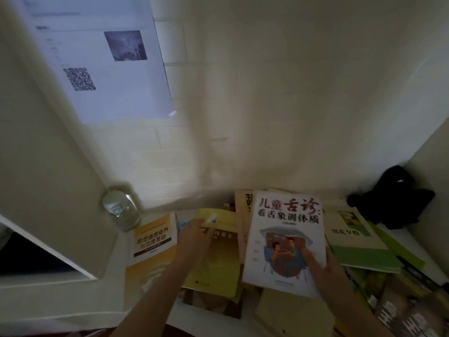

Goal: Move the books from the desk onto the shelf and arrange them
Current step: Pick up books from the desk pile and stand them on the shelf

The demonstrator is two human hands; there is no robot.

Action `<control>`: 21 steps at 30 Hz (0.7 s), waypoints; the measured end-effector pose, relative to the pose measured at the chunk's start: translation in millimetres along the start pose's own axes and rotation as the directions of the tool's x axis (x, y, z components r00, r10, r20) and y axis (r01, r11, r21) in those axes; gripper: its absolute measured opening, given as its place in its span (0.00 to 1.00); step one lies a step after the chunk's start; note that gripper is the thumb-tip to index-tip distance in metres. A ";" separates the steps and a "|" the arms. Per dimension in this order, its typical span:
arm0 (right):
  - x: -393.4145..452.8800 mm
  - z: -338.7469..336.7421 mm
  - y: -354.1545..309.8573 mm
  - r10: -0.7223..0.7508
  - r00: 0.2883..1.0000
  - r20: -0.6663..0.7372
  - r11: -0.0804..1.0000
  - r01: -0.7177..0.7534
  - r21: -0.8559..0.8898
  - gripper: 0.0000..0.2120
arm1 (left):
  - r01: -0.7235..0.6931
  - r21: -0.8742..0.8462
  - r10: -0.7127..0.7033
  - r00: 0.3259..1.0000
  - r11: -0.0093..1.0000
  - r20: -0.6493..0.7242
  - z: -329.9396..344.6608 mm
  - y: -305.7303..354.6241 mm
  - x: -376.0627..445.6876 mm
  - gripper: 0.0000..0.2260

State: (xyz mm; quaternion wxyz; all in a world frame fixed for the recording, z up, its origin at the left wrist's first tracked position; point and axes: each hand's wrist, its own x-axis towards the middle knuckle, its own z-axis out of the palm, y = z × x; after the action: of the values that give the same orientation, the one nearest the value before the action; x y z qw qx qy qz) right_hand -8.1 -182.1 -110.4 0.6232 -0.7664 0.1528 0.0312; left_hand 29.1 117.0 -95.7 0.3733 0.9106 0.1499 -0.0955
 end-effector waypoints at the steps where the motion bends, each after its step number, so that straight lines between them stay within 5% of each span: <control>1: 2.4 -4.0 8.0 0.024 1.000 -0.014 0.999 -0.024 -0.033 0.17 | 0.000 0.111 -0.003 1.000 0.994 0.026 -3.0 -9.1 4.2 0.20; 4: 2.8 -6.9 28.4 0.031 0.999 -0.015 0.997 -0.032 -0.074 0.18 | 0.082 0.133 -0.097 0.989 0.988 0.110 4.6 -22.7 1.3 0.29; 8: 6.3 -4.2 35.3 0.079 0.997 0.010 0.997 -0.079 -0.011 0.18 | 0.180 0.075 -0.178 0.983 0.981 -0.040 15.8 -42.9 10.4 0.35; 11: 8.0 -6.0 38.1 0.116 0.992 0.043 0.991 -0.119 0.055 0.27 | 0.224 -0.059 -0.225 0.974 0.973 -0.014 11.3 -46.1 9.9 0.25; 16: 7.4 -8.0 40.2 0.130 0.991 0.029 0.981 -0.133 0.143 0.27 | -0.001 -0.177 0.016 0.997 0.984 0.082 -1.2 -25.5 -24.4 0.11; 18: 4.4 -12.2 42.8 0.105 0.993 0.052 0.984 -0.111 0.138 0.35 | -0.108 -0.172 0.107 0.994 0.979 -0.013 -11.9 -8.1 -35.5 0.12; 21: -5.5 -18.4 35.9 0.064 0.986 0.152 0.983 -0.088 0.158 0.29 | -0.251 -0.074 0.229 0.947 0.965 -0.224 -29.4 21.0 -50.8 0.15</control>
State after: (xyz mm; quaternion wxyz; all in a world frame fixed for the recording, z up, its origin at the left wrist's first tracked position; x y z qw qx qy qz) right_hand -25.8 -205.2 -138.9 0.6920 -0.7017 0.1380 0.0986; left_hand -9.5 113.3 -46.9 0.4095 0.9068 0.0818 0.0570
